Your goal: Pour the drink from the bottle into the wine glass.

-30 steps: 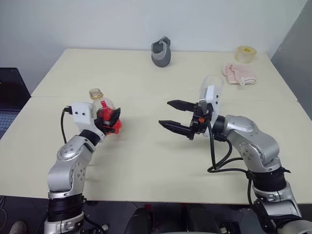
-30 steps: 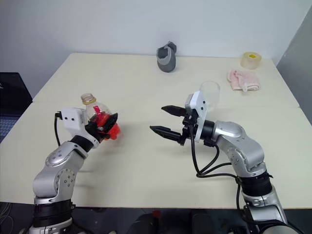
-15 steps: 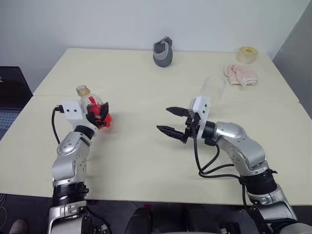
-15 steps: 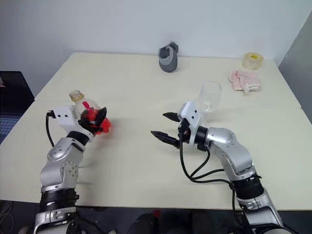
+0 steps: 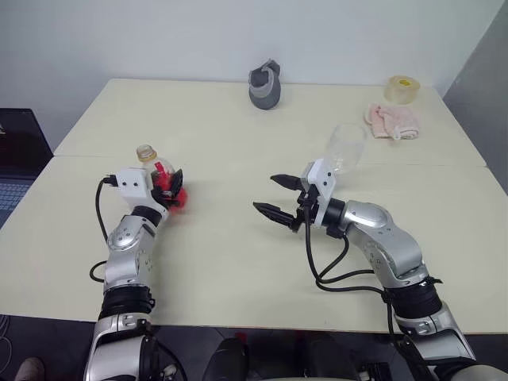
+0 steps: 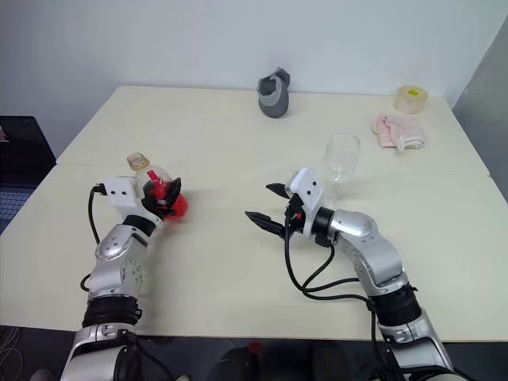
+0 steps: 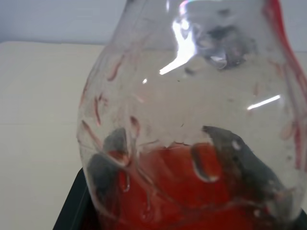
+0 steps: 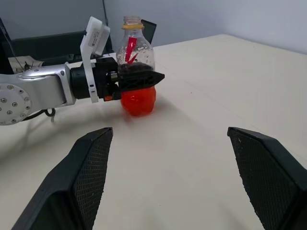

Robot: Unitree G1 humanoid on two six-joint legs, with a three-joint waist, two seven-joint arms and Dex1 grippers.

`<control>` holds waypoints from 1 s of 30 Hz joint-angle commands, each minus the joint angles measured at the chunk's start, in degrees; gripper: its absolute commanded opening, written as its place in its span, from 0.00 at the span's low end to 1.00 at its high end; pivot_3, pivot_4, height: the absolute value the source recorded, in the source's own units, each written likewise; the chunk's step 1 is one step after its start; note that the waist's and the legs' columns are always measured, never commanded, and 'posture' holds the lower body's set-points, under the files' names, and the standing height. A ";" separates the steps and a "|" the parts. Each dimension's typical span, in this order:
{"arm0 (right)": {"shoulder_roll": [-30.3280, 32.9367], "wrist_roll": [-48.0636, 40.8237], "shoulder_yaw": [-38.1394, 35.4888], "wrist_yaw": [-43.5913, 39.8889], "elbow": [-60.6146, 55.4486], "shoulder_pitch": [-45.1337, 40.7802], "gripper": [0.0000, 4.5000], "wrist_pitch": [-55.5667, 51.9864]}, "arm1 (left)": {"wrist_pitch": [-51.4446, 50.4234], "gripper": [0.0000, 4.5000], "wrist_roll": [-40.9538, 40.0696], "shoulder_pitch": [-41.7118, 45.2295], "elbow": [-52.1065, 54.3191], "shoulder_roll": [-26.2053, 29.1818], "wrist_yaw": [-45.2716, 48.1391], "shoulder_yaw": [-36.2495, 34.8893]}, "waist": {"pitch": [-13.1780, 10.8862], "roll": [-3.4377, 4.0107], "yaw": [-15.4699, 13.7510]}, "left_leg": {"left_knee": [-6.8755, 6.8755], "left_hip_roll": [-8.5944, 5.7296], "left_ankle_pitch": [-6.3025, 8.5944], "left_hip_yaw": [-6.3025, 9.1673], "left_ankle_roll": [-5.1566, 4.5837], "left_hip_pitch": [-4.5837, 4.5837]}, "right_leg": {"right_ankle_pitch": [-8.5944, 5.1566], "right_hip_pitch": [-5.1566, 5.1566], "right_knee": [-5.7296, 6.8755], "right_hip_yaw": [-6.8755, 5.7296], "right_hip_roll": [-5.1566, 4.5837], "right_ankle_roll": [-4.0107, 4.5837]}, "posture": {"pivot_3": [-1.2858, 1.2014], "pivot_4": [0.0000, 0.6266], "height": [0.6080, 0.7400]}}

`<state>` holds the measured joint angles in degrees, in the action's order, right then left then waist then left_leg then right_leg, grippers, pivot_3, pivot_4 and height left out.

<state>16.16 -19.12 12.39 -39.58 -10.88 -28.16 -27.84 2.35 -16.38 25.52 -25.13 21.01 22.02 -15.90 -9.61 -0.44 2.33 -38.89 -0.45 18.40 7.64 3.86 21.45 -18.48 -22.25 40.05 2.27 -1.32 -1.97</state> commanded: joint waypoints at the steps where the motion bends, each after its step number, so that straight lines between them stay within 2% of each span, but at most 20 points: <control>1: -0.62 -0.10 -1.49 0.41 -0.36 -1.66 0.91 1.65 | 2.31 0.51 0.37 1.03 0.08 0.41 0.94 0.11 | 0.00 0.00 0.11 | 0.00 0.00 0.00 -0.01 0.00 0.00 | 0.00 0.00 0.00 0.01 0.00 0.00 | 0.52 0.24 1.00; 3: -0.71 0.03 -1.59 0.49 0.20 -2.00 0.91 1.88 | 2.49 0.51 0.19 0.90 -0.15 0.50 1.29 0.11 | 0.00 0.00 0.19 | 0.00 0.00 0.00 -0.02 0.00 0.00 | 0.00 0.00 0.00 0.01 0.00 0.00 | 0.52 0.24 1.00; 7: -0.83 0.08 -1.74 0.64 0.74 -2.29 0.91 2.19 | 1.92 0.75 -0.38 -0.45 1.00 0.55 2.01 -0.16 | 0.00 0.00 0.34 | 0.00 0.00 0.00 -0.01 0.01 0.00 | 0.00 -0.01 -0.01 0.01 0.00 0.00 | 0.52 0.24 1.00; 10: -0.77 0.03 -1.84 0.66 0.94 -2.33 0.91 2.36 | 1.32 0.98 -0.58 -1.57 2.31 0.70 1.98 -0.39 | 0.00 0.00 0.53 | 0.00 0.00 0.00 -0.01 0.01 0.00 | 0.00 0.00 0.00 0.01 0.00 0.00 | 0.52 0.24 1.00; 14: -0.70 0.05 -1.88 0.59 1.32 -2.14 0.91 2.74 | -0.14 0.99 -1.01 -3.50 5.12 0.82 1.66 -0.68 | 0.00 0.00 0.64 | 0.00 0.01 0.00 -0.01 0.01 -0.01 | 0.00 0.00 0.00 0.02 0.00 0.00 | 0.52 0.24 1.00; 30: -0.49 -0.40 -2.03 0.10 2.42 -1.62 0.91 2.91 | -12.22 0.99 -5.02 -16.42 27.41 0.02 -2.61 -2.41 | 0.00 0.00 0.67 | 0.01 0.03 0.00 0.00 0.00 -0.01 | 0.00 0.01 0.02 0.04 -0.01 0.00 | 0.52 0.24 1.00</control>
<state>15.73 -19.09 11.73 -39.09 -8.12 -29.68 -26.05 -9.49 -20.41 9.54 -1.31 20.96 20.21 -16.86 -9.61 -0.44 3.00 -38.88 -0.42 18.40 7.63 3.86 21.44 -18.48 -22.24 40.07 2.32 -1.33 -1.97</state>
